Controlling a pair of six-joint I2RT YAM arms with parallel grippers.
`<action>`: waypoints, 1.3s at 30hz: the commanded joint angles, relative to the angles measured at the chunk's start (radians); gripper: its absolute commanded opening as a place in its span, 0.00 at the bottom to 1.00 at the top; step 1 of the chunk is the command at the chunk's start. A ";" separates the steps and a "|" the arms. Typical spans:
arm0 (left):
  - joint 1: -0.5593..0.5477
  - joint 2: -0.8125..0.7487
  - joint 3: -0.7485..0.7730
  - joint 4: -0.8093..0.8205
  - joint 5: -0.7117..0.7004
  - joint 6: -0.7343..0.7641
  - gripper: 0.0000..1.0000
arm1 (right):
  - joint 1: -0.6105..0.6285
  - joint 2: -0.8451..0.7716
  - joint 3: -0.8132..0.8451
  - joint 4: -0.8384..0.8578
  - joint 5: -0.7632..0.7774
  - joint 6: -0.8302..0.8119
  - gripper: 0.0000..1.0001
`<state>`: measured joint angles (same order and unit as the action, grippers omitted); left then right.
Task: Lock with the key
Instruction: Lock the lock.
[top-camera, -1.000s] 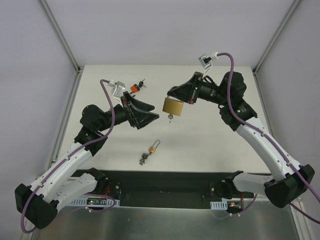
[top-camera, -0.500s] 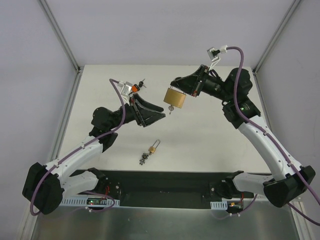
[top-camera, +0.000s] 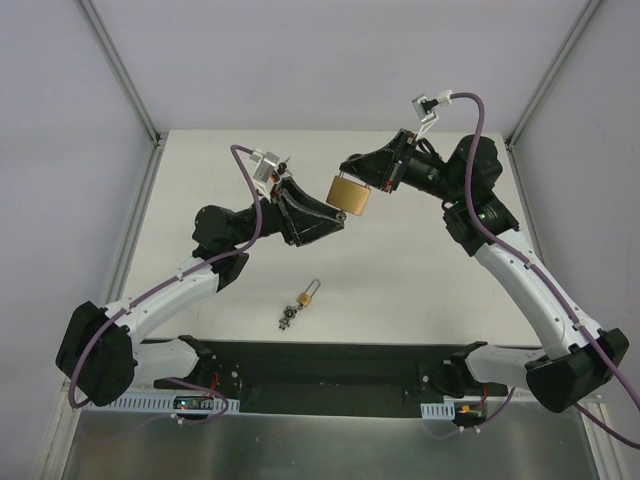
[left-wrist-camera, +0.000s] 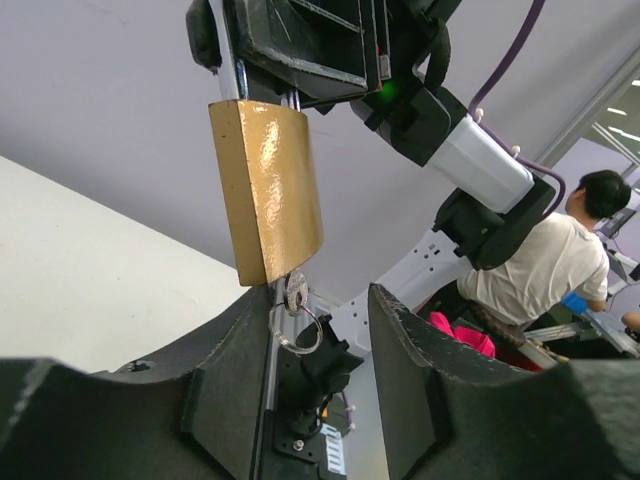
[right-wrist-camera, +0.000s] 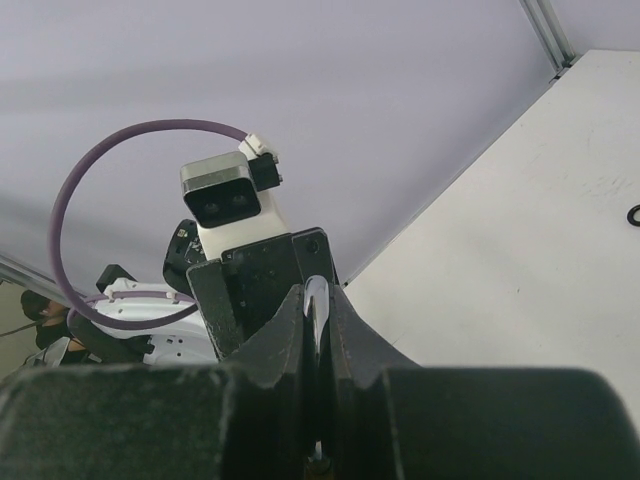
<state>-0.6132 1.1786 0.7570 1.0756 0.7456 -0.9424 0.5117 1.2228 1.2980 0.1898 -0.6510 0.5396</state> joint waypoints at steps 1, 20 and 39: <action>-0.023 0.018 0.050 0.087 0.035 -0.016 0.40 | -0.002 -0.013 0.067 0.134 0.001 0.042 0.01; -0.033 0.055 0.059 0.107 0.024 -0.039 0.00 | -0.004 -0.023 0.058 0.134 -0.004 0.036 0.00; -0.066 0.041 -0.008 0.066 0.021 -0.018 0.00 | -0.004 -0.003 0.112 0.135 -0.024 0.020 0.01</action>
<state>-0.6491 1.2419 0.7746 1.0992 0.7452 -0.9871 0.5117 1.2289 1.3067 0.1848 -0.6781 0.5293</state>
